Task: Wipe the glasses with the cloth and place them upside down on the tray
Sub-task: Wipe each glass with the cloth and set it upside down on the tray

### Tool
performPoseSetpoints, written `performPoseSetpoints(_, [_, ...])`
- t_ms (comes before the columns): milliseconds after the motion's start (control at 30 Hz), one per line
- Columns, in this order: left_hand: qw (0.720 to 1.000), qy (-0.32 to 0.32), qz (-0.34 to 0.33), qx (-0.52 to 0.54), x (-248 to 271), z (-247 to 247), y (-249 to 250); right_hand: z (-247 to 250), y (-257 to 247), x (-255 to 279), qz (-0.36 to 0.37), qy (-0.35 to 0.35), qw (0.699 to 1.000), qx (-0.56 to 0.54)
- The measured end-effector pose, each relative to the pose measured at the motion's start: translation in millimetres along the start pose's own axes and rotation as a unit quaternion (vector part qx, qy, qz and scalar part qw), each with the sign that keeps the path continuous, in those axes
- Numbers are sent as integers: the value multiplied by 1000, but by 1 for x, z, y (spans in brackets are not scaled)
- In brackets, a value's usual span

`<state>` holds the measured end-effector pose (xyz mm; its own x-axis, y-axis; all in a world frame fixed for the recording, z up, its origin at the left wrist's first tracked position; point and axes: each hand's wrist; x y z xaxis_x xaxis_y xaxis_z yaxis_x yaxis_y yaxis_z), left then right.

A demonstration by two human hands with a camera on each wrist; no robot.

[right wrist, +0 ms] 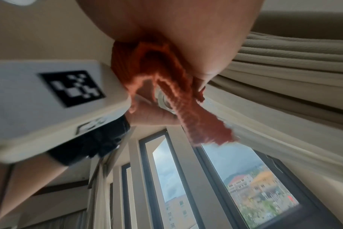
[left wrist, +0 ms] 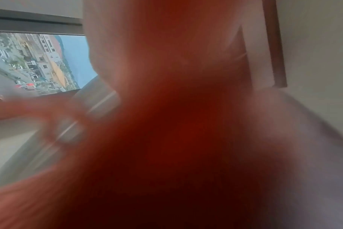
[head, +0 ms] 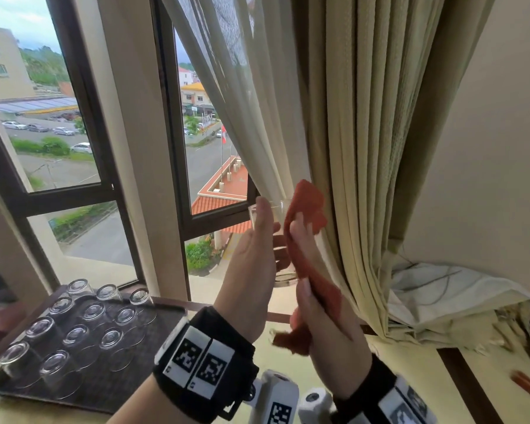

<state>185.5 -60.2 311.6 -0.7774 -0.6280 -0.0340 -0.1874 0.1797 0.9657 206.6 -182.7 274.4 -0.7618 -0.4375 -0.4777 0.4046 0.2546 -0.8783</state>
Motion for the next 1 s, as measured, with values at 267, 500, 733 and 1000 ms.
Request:
performPoseSetpoints(267, [997, -20, -70, -27, -17, 6, 2, 1, 22, 32, -178, 109, 970, -124])
performPoseSetpoints(500, [974, -91, -161, -131, -3, 7, -15, 19, 13, -2, -239, 202, 861, -401])
performPoseSetpoints(733, [913, -46, -319, -249, 11, 22, -1, 31, 0, -21, -226, 166, 882, -379])
performPoseSetpoints(1000, [913, -40, -335, -229, 14, 35, 15, 32, -10, -42, -272, 132, 926, -227])
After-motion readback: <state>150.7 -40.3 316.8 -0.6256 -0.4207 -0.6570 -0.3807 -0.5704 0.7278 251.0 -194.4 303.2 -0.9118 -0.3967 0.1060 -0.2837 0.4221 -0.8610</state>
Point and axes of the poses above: each hand's wrist, its own x-axis away from the middle knuckle, its own z-axis out of the back of the hand, y = z × x, and after that the axes turned 11 degrees about y, right-handed
